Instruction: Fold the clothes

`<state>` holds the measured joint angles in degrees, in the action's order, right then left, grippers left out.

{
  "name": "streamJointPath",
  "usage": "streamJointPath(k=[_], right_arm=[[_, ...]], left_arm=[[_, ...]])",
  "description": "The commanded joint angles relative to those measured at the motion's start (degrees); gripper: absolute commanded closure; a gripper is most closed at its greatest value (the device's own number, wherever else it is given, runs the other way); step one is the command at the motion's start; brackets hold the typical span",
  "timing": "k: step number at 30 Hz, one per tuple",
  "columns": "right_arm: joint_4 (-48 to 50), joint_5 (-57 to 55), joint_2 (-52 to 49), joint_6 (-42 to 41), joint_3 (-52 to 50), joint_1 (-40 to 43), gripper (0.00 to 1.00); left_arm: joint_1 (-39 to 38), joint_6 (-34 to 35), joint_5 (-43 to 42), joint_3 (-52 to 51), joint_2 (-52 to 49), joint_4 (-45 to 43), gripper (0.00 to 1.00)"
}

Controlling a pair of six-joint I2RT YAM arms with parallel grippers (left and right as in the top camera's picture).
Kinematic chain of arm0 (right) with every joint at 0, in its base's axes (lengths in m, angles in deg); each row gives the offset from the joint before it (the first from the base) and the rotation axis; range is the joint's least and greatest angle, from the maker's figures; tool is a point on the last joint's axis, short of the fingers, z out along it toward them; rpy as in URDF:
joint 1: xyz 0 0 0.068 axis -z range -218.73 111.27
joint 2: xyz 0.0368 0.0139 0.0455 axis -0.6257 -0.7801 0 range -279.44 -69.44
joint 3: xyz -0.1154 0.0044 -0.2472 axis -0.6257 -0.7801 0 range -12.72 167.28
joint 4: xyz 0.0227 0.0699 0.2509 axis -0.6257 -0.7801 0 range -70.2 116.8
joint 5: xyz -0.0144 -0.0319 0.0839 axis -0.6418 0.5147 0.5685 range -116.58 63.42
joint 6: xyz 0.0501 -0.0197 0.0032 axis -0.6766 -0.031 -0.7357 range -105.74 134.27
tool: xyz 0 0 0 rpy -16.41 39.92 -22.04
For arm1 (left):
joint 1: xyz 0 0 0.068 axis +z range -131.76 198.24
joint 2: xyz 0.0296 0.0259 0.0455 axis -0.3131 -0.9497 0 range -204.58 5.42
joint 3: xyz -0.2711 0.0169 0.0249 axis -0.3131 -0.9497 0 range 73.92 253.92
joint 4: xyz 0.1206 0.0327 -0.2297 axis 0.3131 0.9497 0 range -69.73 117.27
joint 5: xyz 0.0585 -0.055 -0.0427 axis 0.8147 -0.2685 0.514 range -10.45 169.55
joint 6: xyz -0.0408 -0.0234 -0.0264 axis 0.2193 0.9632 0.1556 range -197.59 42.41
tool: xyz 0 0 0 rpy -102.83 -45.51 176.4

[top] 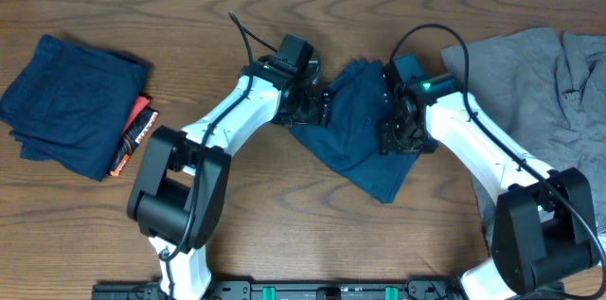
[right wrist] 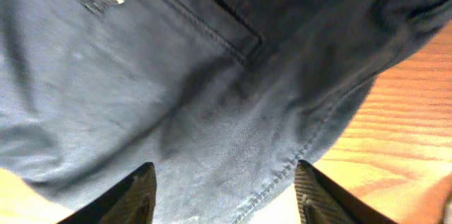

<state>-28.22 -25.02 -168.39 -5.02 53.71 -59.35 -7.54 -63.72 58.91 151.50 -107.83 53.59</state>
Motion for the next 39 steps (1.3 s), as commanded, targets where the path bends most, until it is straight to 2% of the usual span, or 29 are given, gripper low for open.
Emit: streamJointPath(k=[1,2,7,12,13,15,16,20,26,28,33,39], right_arm=[[2.6,0.7,0.2,-1.6,-3.8,-0.2,0.36],[4.3,0.3,0.2,-1.5,-5.2,-0.2,0.33],[16.5,-0.7,0.2,2.1,-14.1,0.2,0.27],[25.8,-10.6,0.2,2.2,-19.6,2.8,0.25],[27.0,-12.7,0.2,2.3,-19.7,3.7,0.23],[30.3,-14.0,0.2,5.7,-19.6,5.6,0.21],[31.5,-13.5,0.2,7.5,-19.5,6.3,0.21],[33.0,-13.3,0.2,9.6,-19.5,7.5,0.20],[32.3,-10.8,0.2,9.7,-19.5,7.4,0.19],[32.3,-10.0,0.2,9.7,-19.5,7.4,0.19],[31.8,-9.9,0.2,9.7,-19.5,7.4,0.18],[30.5,-9.9,0.2,9.7,-19.5,7.4,0.17]], left_arm=[[0.1,-1.8,-0.8,0.3,-2.2,0.8,0.50],[0.1,-1.8,-0.8,0.3,-2.5,1.6,0.56],[-0.2,0.6,-0.8,0.2,-2.8,9.4,0.69],[-1.4,5.2,-1.6,0.2,-2.8,21.2,0.69],[-2.0,5.3,-2.0,0.2,-2.8,23.7,0.66],[-3.5,5.4,-2.7,0.2,-2.8,28.0,0.49],[-3.9,5.3,-2.7,0.2,-2.8,28.9,0.46],[-4.5,5.3,-1.9,0.2,-1.7,28.9,0.42],[-2.9,5.3,3.5,0.2,4.1,21.9,0.40],[-2.3,5.3,3.8,0.2,5.7,17.8,0.33],[-1.1,4.4,3.8,0.1,6.3,7.4,0.01],[-0.8,4.0,3.3,-0.5,4.0,0.8,0.02]])
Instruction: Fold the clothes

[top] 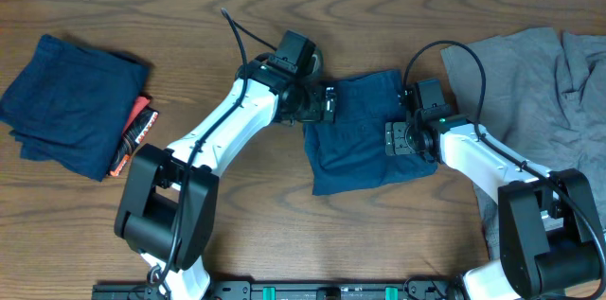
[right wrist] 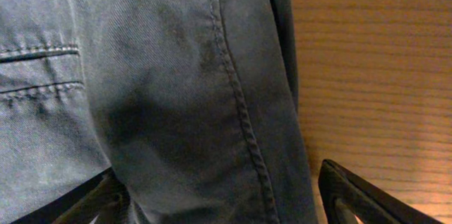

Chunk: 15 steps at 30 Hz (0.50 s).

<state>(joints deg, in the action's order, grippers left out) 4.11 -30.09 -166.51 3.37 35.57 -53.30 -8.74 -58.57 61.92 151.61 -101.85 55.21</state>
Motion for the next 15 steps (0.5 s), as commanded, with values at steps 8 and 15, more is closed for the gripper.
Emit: streamJointPath(k=[8,15], right_arm=[[-2.7,-4.8,-1.7,1.4,-1.4,1.4,0.17],[-3.1,-4.8,-1.7,1.4,-1.4,1.4,0.16]], left_arm=[[2.3,-1.1,-3.4,-0.7,-8.6,-4.9,0.02],[1.4,-1.2,-16.6,-0.7,-12.5,-8.3,0.02]])
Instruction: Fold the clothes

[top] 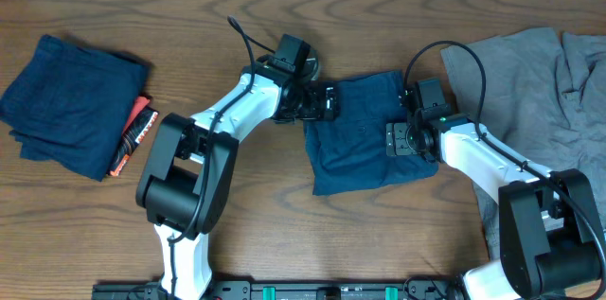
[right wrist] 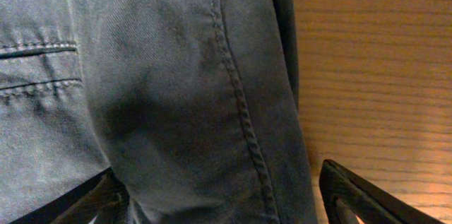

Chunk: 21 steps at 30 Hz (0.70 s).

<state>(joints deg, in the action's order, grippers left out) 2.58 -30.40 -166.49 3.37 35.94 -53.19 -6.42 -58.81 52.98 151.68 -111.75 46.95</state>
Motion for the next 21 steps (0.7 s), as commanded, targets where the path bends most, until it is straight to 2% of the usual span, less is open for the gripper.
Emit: streamJointPath(k=[1,2,4,8,10,12,13,17,21], right_arm=[[-1.6,-4.5,-1.7,1.4,-1.7,1.3,0.16],[-1.6,-4.5,-1.7,1.4,-1.7,1.3,0.16],[-1.8,-4.5,-1.7,1.4,-1.7,1.3,0.15],[-3.0,-2.1,-1.7,1.4,-1.7,1.3,0.14],[-3.8,-1.2,-1.5,1.3,-1.7,1.3,0.15],[-4.7,-1.3,-0.7,1.3,-1.7,1.3,0.15],[-5.3,-1.5,0.0,1.3,-1.6,1.3,0.15],[-8.7,-2.3,5.2,1.1,-0.4,2.0,0.20],[-11.4,-2.2,13.0,0.6,0.4,2.8,0.18]], left_arm=[[-1.4,-0.9,-8.5,-0.7,-2.8,-0.2,0.01],[-1.8,-1.0,-8.6,-0.7,-2.8,-0.2,0.01],[-2.6,-1.0,-8.6,-0.7,-2.7,-0.5,0.08],[-2.9,-1.8,-8.6,-0.7,-2.7,-1.6,0.42],[-2.6,-1.8,-8.6,-0.7,-2.7,-2.5,0.53],[-1.9,-1.8,-8.6,-0.7,-2.5,-3.1,0.71],[-1.6,-1.8,-8.6,-0.6,-2.3,-3.1,0.94],[1.2,-2.7,-8.6,-0.6,-0.8,-2.9,0.94],[6.2,-5.2,-8.6,-0.6,2.6,-1.1,0.94]])
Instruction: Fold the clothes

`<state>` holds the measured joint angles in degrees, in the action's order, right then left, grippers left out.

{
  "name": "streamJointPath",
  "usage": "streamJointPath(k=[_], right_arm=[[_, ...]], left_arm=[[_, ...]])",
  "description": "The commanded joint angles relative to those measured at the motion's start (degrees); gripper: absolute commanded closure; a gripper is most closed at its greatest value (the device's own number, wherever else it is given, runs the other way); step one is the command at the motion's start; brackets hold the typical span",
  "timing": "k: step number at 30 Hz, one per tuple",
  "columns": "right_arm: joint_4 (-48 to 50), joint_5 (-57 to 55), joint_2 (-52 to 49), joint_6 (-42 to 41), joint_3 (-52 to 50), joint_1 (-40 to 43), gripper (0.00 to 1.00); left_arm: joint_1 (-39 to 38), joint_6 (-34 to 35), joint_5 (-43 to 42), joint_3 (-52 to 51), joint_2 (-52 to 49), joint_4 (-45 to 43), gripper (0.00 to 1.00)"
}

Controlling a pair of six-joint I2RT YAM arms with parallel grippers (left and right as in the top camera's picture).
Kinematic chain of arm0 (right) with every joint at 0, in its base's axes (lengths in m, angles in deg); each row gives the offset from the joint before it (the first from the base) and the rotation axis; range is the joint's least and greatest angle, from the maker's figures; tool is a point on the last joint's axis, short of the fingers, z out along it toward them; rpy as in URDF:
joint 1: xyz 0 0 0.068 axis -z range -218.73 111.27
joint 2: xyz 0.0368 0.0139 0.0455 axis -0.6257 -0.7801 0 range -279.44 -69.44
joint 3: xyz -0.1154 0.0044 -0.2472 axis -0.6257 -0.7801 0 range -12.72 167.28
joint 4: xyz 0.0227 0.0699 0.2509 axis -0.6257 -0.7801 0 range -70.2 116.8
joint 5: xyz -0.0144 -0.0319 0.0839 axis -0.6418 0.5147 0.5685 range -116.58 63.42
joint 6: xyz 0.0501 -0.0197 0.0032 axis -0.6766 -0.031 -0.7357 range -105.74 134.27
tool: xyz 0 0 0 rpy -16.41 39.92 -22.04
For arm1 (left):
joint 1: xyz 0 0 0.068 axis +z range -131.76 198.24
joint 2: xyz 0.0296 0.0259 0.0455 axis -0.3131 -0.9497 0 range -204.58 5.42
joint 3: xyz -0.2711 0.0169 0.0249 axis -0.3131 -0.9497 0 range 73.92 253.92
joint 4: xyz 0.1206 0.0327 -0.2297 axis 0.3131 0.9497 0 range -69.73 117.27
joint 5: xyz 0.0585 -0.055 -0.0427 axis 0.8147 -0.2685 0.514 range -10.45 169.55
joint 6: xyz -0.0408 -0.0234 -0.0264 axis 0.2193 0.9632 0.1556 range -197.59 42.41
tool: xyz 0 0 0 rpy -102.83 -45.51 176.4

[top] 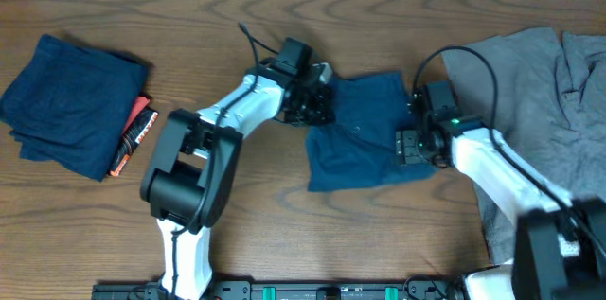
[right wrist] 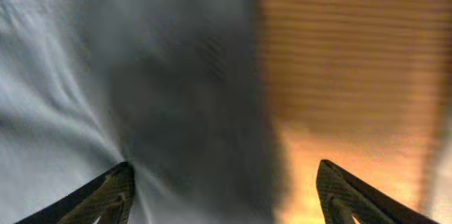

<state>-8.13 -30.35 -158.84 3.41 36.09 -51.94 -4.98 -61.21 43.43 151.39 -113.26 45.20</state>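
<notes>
A navy garment (top: 360, 130) lies folded into a rough square at the table's middle. My left gripper (top: 318, 103) sits at its upper left corner; the overhead view does not show how its jaws stand. My right gripper (top: 411, 145) is at the garment's right edge. The right wrist view is blurred. In it my right gripper (right wrist: 224, 185) is open, one finger (right wrist: 113, 189) over the navy garment (right wrist: 141, 75) and the other finger (right wrist: 339, 189) over bare wood. A grey garment (top: 530, 82) lies crumpled at the right.
A stack of folded navy clothes (top: 71, 101) rests at the far left, with a red-orange item (top: 137, 132) tucked at its right side. The grey pile reaches the table's right edge beside my right arm. Cables loop above both wrists.
My right gripper has shifted a little right and toward the table's front along the garment's right edge, still open; its view is now blurred. The left wrist has turned slightly at the upper left corner.
At first both grippers held the navy garment bunched and raised between them. Then it lay flat as a folded square, with the right gripper open over its right seam and the left gripper at its upper left corner. It lies the same way now.
</notes>
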Motion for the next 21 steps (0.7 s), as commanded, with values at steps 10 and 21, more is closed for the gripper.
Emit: streamJointPath(k=[10,21], right_arm=[[-3.5,-2.2,18.8,0.7,0.2,2.4,0.11],[-5.5,-2.2,18.9,0.7,0.2,2.4,0.11]], left_arm=[[23.6,-8.5,4.7,-0.3,18.8,6.9,0.94],[46.0,-10.4,17.6,0.6,29.6,6.7,0.94]])
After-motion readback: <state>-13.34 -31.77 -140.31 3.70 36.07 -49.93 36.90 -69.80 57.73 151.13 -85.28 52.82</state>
